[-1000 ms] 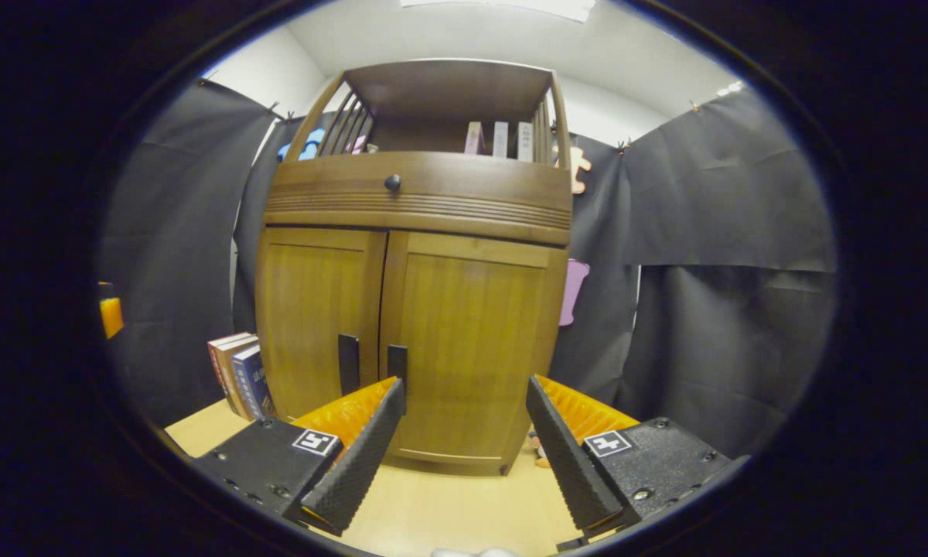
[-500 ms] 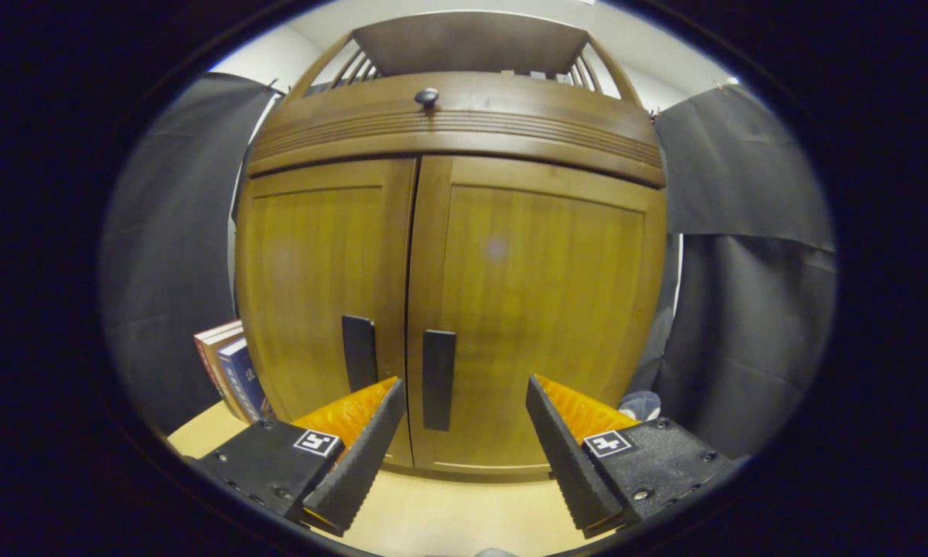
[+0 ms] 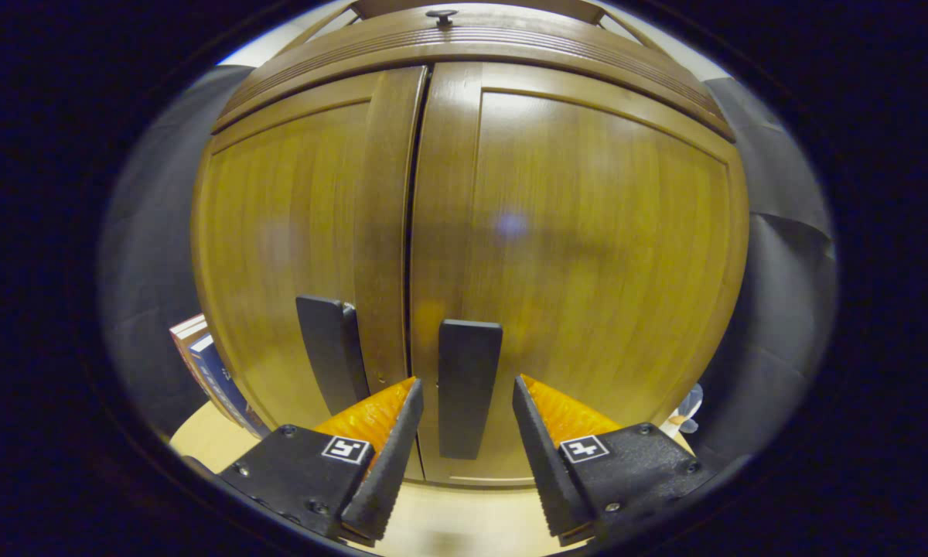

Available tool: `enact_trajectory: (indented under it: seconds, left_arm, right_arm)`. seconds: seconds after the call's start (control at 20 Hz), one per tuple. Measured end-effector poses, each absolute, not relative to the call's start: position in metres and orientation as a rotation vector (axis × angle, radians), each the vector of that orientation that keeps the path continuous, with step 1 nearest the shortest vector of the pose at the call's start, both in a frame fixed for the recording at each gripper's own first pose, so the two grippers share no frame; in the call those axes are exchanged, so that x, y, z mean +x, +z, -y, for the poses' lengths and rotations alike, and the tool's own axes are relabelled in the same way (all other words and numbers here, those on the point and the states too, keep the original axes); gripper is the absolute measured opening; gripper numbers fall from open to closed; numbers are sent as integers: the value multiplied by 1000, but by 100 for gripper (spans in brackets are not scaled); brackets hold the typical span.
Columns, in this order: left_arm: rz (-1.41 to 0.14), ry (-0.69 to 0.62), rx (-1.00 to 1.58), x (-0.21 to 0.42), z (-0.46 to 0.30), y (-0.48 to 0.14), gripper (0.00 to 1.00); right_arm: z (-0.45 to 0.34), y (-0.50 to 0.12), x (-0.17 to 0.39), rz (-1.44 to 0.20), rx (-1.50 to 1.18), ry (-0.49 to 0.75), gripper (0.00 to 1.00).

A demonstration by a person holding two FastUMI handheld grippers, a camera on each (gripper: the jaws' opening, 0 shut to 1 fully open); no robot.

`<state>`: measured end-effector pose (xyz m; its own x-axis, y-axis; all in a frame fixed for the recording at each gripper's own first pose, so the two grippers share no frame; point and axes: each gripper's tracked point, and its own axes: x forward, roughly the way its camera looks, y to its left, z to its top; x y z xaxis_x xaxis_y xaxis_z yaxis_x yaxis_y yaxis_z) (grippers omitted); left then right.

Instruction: Open the right door of the double-door shoe cabinet with the right hand, and open the left door with the left hand.

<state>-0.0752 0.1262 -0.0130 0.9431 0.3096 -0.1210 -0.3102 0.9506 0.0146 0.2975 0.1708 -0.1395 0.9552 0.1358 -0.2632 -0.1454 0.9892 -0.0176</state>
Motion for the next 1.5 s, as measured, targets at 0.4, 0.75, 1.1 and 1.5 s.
enact_trajectory:
  seconds: [0.4, 0.75, 1.1, 1.5]
  left_arm:
    - [-141, 338, -15, -74, -135, -21, 96]
    - [-148, 310, -39, -75, -124, -28, 96]
    - [-151, 283, -59, -79, -116, -34, 96]
    - [-162, 245, -59, -77, -100, -42, 96]
  right_arm:
    - [-171, -139, 307, -273, 4, 134, 39]
    - [-171, -143, 302, -287, 30, 182, 31]
    - [-171, -141, 301, -300, 8, 243, 30]
    - [-169, -141, 301, -297, -1, 324, 30]
